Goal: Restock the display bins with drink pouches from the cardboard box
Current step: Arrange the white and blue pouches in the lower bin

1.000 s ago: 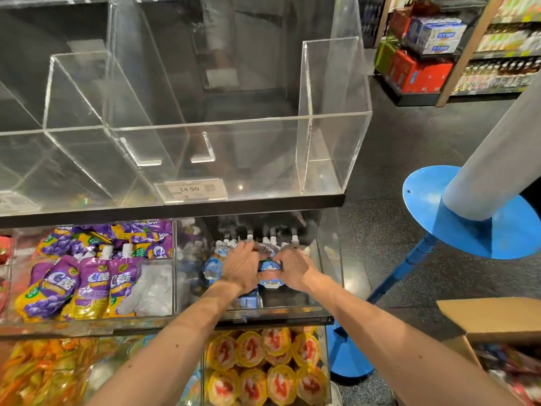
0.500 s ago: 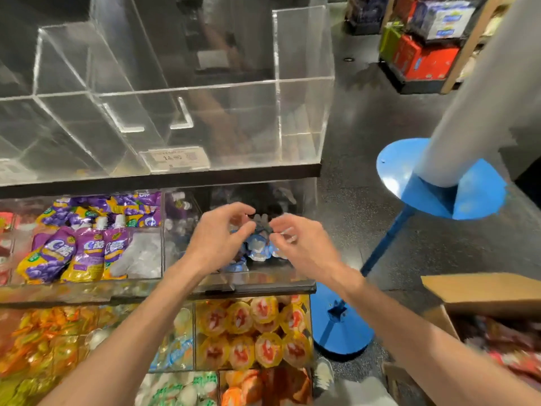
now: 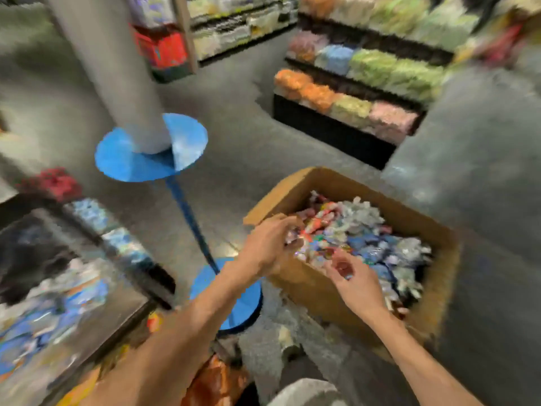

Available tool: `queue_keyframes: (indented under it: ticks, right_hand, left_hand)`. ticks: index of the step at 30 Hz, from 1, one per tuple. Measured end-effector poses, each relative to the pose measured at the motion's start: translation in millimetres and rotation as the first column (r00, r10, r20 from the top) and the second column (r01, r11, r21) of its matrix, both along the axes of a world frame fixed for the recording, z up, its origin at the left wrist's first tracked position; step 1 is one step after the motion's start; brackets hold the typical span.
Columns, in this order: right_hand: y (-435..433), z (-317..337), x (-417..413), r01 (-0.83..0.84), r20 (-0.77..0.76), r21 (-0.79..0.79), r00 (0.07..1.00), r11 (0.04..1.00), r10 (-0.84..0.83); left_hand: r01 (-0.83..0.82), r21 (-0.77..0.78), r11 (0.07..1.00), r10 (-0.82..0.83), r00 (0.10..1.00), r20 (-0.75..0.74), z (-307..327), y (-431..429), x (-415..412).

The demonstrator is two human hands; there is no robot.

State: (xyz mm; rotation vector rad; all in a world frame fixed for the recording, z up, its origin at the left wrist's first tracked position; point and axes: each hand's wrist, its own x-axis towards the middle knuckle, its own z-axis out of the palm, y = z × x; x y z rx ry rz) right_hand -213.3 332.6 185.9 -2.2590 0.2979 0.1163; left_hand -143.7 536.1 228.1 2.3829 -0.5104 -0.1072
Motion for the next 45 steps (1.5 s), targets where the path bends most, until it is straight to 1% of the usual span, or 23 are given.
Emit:
queue_keyframes:
  ticks: [3, 6, 8, 10, 12, 13, 15, 18, 20, 21, 24, 26, 28, 29, 31, 32, 33, 35, 38, 39, 41, 43, 45]
  right_hand:
    - [-57, -33, 2, 0.129, -0.139, -0.03, 0.982, 0.991, -0.132]
    - [-102, -70, 12, 0.235, -0.219, -0.034, 0.947, 0.971, -0.236]
    - [-125, -90, 25, 0.267, -0.322, -0.027, 0.91, 0.963, -0.262]
    - [-145, -109, 43, 0.26, -0.422, -0.045, 0.87, 0.965, -0.254]
    - [-160, -127, 59, 0.275, -0.484, -0.054, 0.834, 0.96, -0.266]
    - [-166, -136, 66, 0.272, -0.506, -0.072, 0.819, 0.96, -0.27]
    - [-176, -153, 84, 0.264, -0.547, -0.104, 0.79, 0.959, -0.277]
    - [-179, -165, 101, 0.247, -0.583, -0.132, 0.764, 0.96, -0.277]
    - [-181, -174, 113, 0.231, -0.593, -0.157, 0.755, 0.96, -0.279]
    - [-180, -177, 116, 0.206, -0.6, -0.173, 0.753, 0.963, -0.269]
    - [-176, -186, 122, 0.071, -0.589, -0.25, 0.78, 0.966, -0.21]
    - [-177, -189, 125, 0.077, -0.564, -0.268, 0.795, 0.96, -0.221]
    - [-182, -188, 131, 0.143, -0.54, -0.232, 0.804, 0.962, -0.25]
    - [-186, -187, 137, 0.192, -0.508, -0.202, 0.818, 0.96, -0.27]
    - [-196, -184, 156, 0.284, -0.418, -0.124, 0.854, 0.951, -0.309]
    - [-201, -181, 169, 0.298, -0.395, -0.095, 0.865, 0.95, -0.311]
    - [-206, -178, 182, 0.283, -0.393, -0.076, 0.873, 0.956, -0.289]
    - [-211, -175, 207, 0.188, -0.417, -0.055, 0.888, 0.981, -0.194]
    - [-204, -175, 222, 0.02, -0.449, -0.129, 0.89, 0.991, -0.077]
    - [-198, -176, 223, -0.014, -0.465, -0.179, 0.883, 0.984, -0.072]
    - [-183, -178, 221, -0.027, -0.489, -0.26, 0.866, 0.965, -0.108]
    - [-170, -180, 218, 0.001, -0.482, -0.317, 0.861, 0.948, -0.162]
    - [-162, -181, 215, 0.038, -0.43, -0.354, 0.881, 0.935, -0.198]
  left_hand:
    - [0.125, 0.177, 0.976, -0.098, 0.984, -0.151, -35, -60, 26]
    - [0.216, 0.233, 0.948, -0.139, 0.942, -0.307, -70, -101, 50]
    - [0.251, 0.292, 0.923, -0.116, 0.904, -0.412, -96, -121, 68]
    - [0.259, 0.333, 0.907, -0.061, 0.862, -0.504, -123, -137, 86]
    - [0.238, 0.324, 0.916, -0.003, 0.81, -0.586, -142, -152, 101]
    - [0.193, 0.303, 0.933, 0.037, 0.788, -0.615, -148, -160, 108]
    - [0.071, 0.268, 0.961, 0.121, 0.764, -0.634, -161, -176, 126]
    - [-0.057, 0.282, 0.958, 0.207, 0.816, -0.54, -175, -190, 148]
    - [-0.067, 0.31, 0.949, 0.225, 0.83, -0.51, -185, -201, 163]
    - [-0.064, 0.316, 0.947, 0.23, 0.821, -0.522, -190, -206, 168]
    - [-0.017, 0.381, 0.925, 0.242, 0.798, -0.551, -197, -219, 175]
    - [0.016, 0.426, 0.905, 0.233, 0.818, -0.525, -203, -222, 176]
    - [-0.009, 0.39, 0.921, 0.248, 0.787, -0.566, -206, -219, 180]
    - [-0.043, 0.351, 0.936, 0.263, 0.748, -0.61, -207, -216, 182]
    - [-0.152, 0.266, 0.952, 0.296, 0.681, -0.67, -206, -209, 189]
    - [-0.205, 0.223, 0.953, 0.303, 0.665, -0.682, -207, -204, 192]
    - [-0.247, 0.191, 0.95, 0.308, 0.649, -0.696, -206, -201, 194]
    - [-0.3, 0.155, 0.941, 0.316, 0.623, -0.715, -210, -196, 196]
    - [-0.34, 0.135, 0.931, 0.332, 0.633, -0.699, -223, -194, 195]
    - [-0.362, 0.135, 0.922, 0.35, 0.633, -0.69, -225, -195, 195]
    - [-0.411, 0.113, 0.904, 0.367, 0.616, -0.697, -230, -198, 198]
    - [-0.381, 0.003, 0.925, 0.264, 0.637, -0.725, -227, -204, 204]
    - [-0.313, -0.093, 0.945, 0.128, 0.618, -0.775, -229, -206, 211]
